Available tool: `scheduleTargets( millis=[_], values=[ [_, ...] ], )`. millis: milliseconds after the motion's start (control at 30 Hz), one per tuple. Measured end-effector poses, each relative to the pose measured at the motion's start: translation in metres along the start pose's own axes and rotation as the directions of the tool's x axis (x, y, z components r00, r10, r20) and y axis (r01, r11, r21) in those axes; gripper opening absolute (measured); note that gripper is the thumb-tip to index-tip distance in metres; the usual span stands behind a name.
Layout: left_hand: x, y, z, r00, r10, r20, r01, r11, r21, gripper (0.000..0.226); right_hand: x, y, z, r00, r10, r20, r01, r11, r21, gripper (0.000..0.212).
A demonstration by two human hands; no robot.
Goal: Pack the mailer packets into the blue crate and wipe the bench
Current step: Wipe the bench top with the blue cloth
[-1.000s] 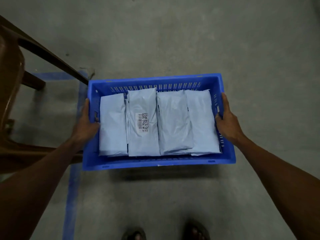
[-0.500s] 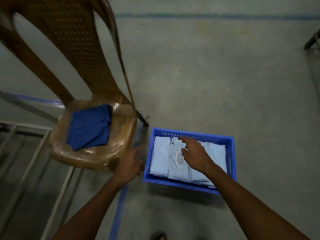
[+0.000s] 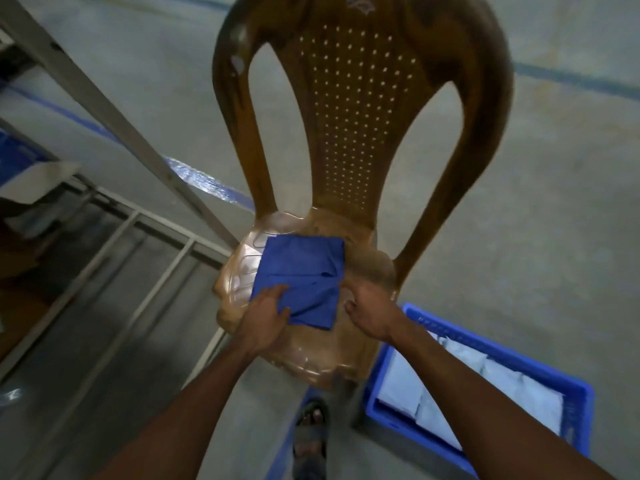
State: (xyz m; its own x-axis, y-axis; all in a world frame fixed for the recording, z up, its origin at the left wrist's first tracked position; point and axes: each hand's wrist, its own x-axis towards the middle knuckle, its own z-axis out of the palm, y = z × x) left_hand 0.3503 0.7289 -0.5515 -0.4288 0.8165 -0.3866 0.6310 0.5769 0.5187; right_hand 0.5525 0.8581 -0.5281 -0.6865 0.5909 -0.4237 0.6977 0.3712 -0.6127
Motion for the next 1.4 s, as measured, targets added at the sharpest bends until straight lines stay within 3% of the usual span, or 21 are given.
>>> scheduleTargets(
  millis=[167,300,467,567,667,767,900,1000,1033,1167,1300,1400],
  values=[
    [0.098,-0.031,0.000,0.989,0.147,-0.002,-0.143,0.965,0.218,0.055,0.110,0.005,0.013,0.999,0.034,-0.009,-0.034,0.996,-0.080,0.053],
    [0.160,-0.040,0.005,0.956,0.287,0.058,-0.279,0.833,0.478,0.069,0.167,0.011,0.026,0.994,0.108,-0.001,-0.102,0.935,-0.341,0.070],
    [0.172,-0.044,0.011,0.906,0.421,0.031,-0.363,0.738,0.570,0.049,0.175,0.016,0.042,0.998,0.053,-0.020,-0.055,0.830,-0.554,0.062],
    [0.151,-0.042,0.003,0.917,0.398,-0.005,-0.354,0.823,0.444,0.036,0.152,-0.005,0.027,0.999,0.006,0.043,0.019,0.832,-0.554,0.058],
    [0.121,-0.031,-0.026,0.930,0.349,-0.119,-0.333,0.933,0.135,0.031,0.121,-0.034,-0.004,0.996,-0.079,0.045,0.087,0.967,-0.240,0.047],
    [0.078,-0.001,-0.076,0.905,0.359,-0.227,-0.391,0.913,-0.116,0.031,0.079,-0.074,-0.046,0.960,-0.160,-0.231,0.161,0.987,-0.016,0.043],
    [0.007,0.060,-0.162,0.858,0.386,-0.337,-0.465,0.865,-0.192,0.029,0.008,-0.142,-0.114,0.941,-0.185,-0.283,0.214,0.974,0.074,0.041],
    [-0.064,0.112,-0.230,0.760,0.436,-0.482,-0.568,0.806,-0.166,0.028,-0.061,-0.187,-0.163,0.862,-0.401,-0.312,0.351,0.914,-0.204,0.063],
    [-0.092,0.128,-0.251,0.724,0.444,-0.528,-0.597,0.787,-0.155,0.029,-0.090,-0.206,-0.177,0.843,-0.439,-0.310,0.383,0.896,-0.227,0.065],
    [-0.220,0.182,-0.326,0.605,0.443,-0.661,-0.665,0.738,-0.114,0.029,-0.217,-0.286,-0.226,0.647,-0.624,-0.437,0.542,0.780,-0.311,0.052],
    [-0.334,0.213,-0.384,0.523,0.376,-0.765,-0.667,0.739,-0.093,0.029,-0.317,-0.359,-0.259,0.419,-0.761,-0.495,0.647,0.633,-0.425,0.050],
    [-0.405,0.214,-0.422,0.525,0.358,-0.772,-0.653,0.751,-0.095,0.040,-0.367,-0.410,-0.271,0.291,-0.827,-0.482,0.672,0.535,-0.512,0.050]
  ],
)
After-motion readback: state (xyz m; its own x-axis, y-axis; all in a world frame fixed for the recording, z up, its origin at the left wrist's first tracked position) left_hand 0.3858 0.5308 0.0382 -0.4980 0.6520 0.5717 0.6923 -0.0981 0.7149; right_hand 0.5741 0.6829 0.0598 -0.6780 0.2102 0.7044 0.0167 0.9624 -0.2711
